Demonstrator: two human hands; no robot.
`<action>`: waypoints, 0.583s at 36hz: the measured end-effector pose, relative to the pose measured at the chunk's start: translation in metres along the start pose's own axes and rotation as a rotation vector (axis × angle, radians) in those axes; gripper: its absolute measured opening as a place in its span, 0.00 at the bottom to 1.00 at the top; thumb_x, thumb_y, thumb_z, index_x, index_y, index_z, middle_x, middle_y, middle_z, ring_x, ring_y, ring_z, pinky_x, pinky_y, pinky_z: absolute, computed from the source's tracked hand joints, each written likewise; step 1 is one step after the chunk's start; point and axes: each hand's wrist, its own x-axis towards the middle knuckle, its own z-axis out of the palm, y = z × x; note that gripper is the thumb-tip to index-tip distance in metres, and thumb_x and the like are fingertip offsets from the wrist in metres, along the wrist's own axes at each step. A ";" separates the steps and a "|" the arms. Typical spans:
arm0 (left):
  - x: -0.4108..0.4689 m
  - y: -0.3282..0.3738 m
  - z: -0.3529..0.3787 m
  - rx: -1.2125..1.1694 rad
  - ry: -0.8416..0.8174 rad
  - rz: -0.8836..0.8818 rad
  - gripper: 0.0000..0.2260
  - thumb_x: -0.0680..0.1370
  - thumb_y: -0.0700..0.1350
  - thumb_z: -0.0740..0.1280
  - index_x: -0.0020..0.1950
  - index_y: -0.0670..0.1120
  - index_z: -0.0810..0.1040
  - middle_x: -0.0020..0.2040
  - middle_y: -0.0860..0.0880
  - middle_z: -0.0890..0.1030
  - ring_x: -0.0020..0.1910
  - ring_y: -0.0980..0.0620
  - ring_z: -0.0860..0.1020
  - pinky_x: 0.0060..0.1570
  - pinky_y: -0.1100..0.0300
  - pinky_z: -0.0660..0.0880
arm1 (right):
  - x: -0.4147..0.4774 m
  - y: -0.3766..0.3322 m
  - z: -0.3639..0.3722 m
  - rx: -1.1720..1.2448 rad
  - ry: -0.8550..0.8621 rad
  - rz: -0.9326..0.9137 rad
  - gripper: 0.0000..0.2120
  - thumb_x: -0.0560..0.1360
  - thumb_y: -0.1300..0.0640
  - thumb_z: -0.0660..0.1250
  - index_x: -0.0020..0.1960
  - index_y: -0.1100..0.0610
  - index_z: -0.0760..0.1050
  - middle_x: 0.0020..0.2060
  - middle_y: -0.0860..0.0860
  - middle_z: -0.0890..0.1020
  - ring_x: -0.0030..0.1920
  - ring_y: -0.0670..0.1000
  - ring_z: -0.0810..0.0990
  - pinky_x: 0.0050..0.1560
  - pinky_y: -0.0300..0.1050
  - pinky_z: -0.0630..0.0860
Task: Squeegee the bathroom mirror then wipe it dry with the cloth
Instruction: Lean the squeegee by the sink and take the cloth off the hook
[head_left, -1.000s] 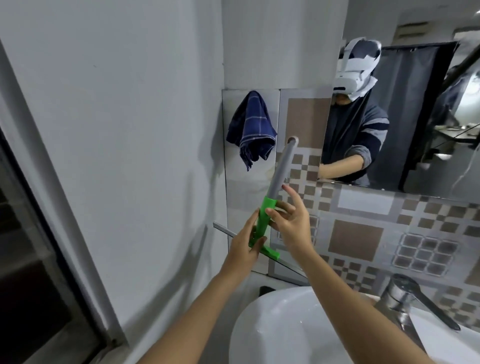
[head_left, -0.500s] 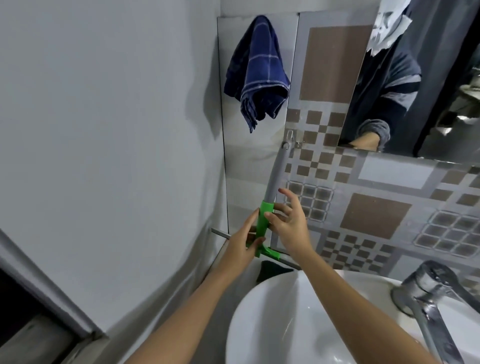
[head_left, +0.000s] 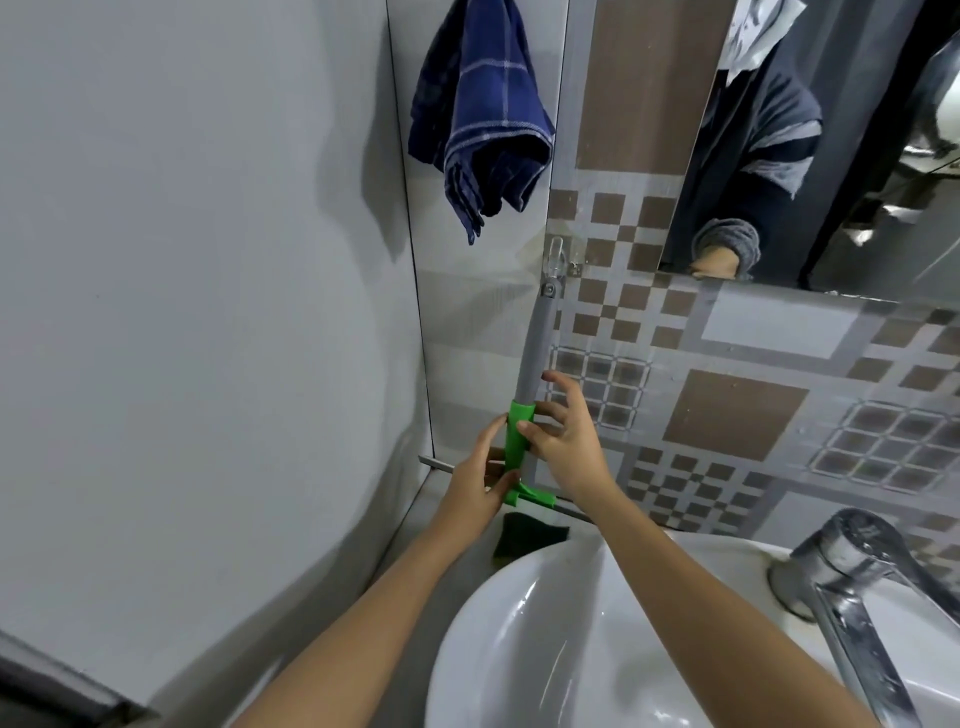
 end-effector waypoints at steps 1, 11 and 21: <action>0.002 -0.001 0.001 0.002 0.003 0.000 0.27 0.77 0.39 0.64 0.72 0.52 0.56 0.57 0.46 0.76 0.47 0.61 0.74 0.40 0.77 0.73 | 0.001 0.000 0.000 -0.012 0.001 -0.005 0.28 0.74 0.71 0.64 0.68 0.49 0.62 0.48 0.42 0.75 0.52 0.47 0.78 0.53 0.45 0.79; 0.016 -0.011 0.005 -0.022 0.000 -0.009 0.25 0.78 0.40 0.62 0.71 0.55 0.58 0.57 0.51 0.75 0.52 0.58 0.75 0.43 0.78 0.72 | 0.007 0.001 -0.001 -0.074 0.025 -0.041 0.28 0.74 0.70 0.65 0.68 0.50 0.62 0.57 0.52 0.75 0.55 0.47 0.76 0.50 0.36 0.76; 0.034 0.042 -0.052 -0.052 0.443 0.221 0.15 0.78 0.44 0.63 0.64 0.48 0.70 0.56 0.50 0.74 0.57 0.55 0.74 0.58 0.64 0.71 | 0.003 -0.057 -0.022 -0.181 0.173 -0.243 0.21 0.74 0.66 0.65 0.66 0.55 0.68 0.59 0.54 0.77 0.57 0.50 0.77 0.61 0.49 0.75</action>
